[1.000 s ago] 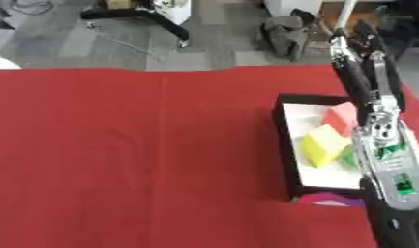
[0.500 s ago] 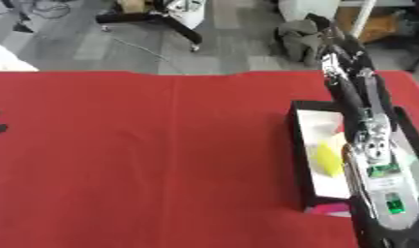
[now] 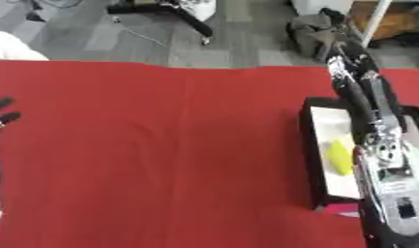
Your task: Pick up the objects with one hand, pass them to the other hand, and then place them into the box on the other side of the table.
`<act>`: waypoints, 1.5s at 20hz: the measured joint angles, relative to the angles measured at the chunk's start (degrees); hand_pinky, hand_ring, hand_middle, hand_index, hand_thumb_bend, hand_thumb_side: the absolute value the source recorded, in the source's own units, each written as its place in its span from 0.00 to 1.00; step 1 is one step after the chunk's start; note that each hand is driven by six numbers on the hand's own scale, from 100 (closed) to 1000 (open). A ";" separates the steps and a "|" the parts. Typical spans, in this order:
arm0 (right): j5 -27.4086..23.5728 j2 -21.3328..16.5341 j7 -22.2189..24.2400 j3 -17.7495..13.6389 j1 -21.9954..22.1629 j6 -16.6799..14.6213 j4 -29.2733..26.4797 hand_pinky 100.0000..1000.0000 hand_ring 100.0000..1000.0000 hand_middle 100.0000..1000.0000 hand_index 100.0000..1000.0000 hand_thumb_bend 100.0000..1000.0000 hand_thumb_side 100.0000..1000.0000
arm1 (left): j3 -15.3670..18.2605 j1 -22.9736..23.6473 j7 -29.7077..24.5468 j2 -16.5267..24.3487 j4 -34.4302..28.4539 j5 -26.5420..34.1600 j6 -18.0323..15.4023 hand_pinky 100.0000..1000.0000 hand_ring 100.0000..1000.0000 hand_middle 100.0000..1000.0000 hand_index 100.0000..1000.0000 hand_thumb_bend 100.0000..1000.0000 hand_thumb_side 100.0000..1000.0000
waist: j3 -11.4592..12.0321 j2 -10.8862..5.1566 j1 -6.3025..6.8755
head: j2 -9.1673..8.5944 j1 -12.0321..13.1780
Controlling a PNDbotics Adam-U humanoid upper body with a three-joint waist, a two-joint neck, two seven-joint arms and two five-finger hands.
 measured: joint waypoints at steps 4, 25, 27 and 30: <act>0.50 0.00 1.16 0.35 0.46 0.85 -0.69 0.94 1.00 0.98 1.00 0.00 0.63 | -0.39 0.01 -0.34 -0.01 -0.62 -0.88 -0.18 0.65 0.72 0.79 0.89 0.05 0.86 | 0.25 0.00 -0.29 | 1.12 1.11; 1.26 -0.01 1.42 0.60 0.95 1.57 -2.15 0.94 1.00 0.94 1.00 0.00 0.63 | -1.07 0.58 -1.55 -0.48 -2.11 -1.23 0.91 0.63 0.69 0.76 0.85 0.04 0.86 | 0.55 0.11 -0.29 | 0.42 0.45; 1.26 -0.01 1.36 0.59 0.95 1.59 -2.16 0.94 1.00 0.94 1.00 0.00 0.63 | -1.07 0.58 -1.55 -0.48 -2.29 -1.25 0.92 0.62 0.69 0.75 0.85 0.04 0.86 | 0.55 0.11 -0.29 | 0.36 0.34; 1.26 -0.01 1.30 0.59 0.95 1.62 -2.26 0.94 1.00 0.94 1.00 0.00 0.64 | -1.06 0.61 -1.57 -0.48 -2.49 -1.30 0.94 0.62 0.67 0.74 0.84 0.04 0.86 | 0.53 0.11 -0.29 | 0.35 0.28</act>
